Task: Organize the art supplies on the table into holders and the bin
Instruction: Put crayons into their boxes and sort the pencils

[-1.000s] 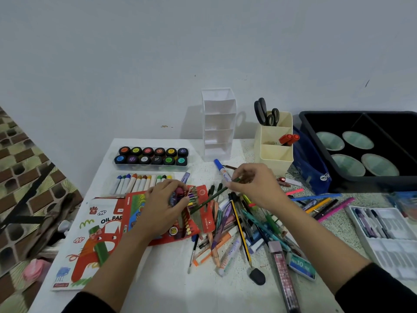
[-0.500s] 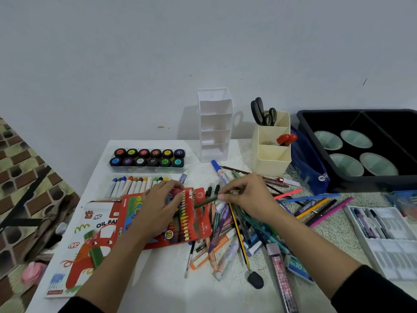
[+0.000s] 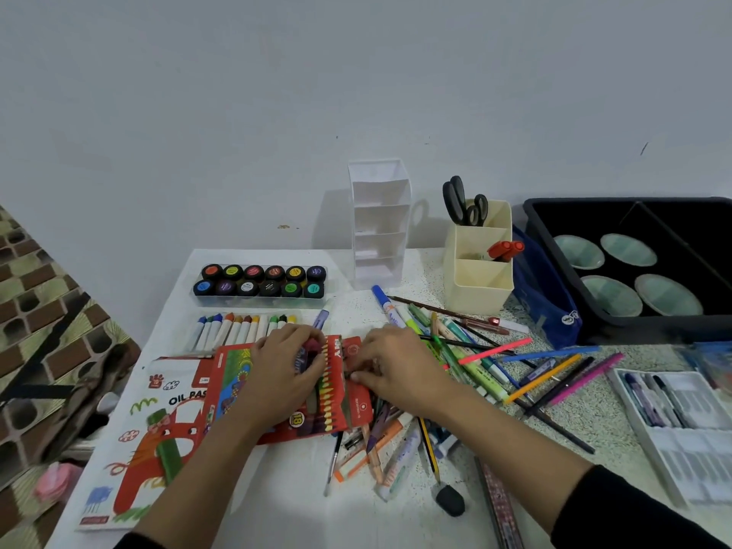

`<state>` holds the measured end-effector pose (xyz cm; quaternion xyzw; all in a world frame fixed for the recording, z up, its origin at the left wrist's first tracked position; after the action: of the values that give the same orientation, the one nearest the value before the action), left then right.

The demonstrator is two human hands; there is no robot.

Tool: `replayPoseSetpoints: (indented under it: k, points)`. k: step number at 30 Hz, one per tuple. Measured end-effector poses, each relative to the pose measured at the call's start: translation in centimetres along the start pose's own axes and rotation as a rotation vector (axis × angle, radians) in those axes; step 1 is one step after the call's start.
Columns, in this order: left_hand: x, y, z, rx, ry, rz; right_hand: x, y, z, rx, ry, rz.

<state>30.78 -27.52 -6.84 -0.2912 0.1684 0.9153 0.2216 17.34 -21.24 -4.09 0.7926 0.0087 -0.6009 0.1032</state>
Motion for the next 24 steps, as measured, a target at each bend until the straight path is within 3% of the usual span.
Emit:
replayPoseSetpoints:
  k: [8,13,16,20,24]
  points:
    - [0.0,0.3,-0.3,-0.026,0.028,0.017,0.6,0.7,-0.6,0.039,0.081,-0.023]
    - [-0.2,0.3,-0.3,-0.047,0.059,0.054,1.0,0.5,-0.5,0.198,0.264,0.071]
    - [0.0,0.1,0.0,-0.027,0.052,0.051,1.2,0.1,0.0,0.232,0.286,0.040]
    - [0.1,-0.4,0.4,-0.003,0.085,0.057,-0.9,0.5,1.2,0.212,0.220,0.032]
    - [0.3,-0.5,0.6,0.010,0.139,0.053,-4.1,0.4,5.5,0.325,-0.170,-0.024]
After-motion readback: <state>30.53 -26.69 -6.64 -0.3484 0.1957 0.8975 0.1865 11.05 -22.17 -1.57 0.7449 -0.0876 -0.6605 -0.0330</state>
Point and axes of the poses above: each hand's wrist, its own y-axis towards the middle knuckle, its own x-axis out of the palm, z = x × y, the point moved 10 cm from there along y, towards the middle knuckle, and after that the axes turned 12 degrees about -y, right-handed, at the moved point
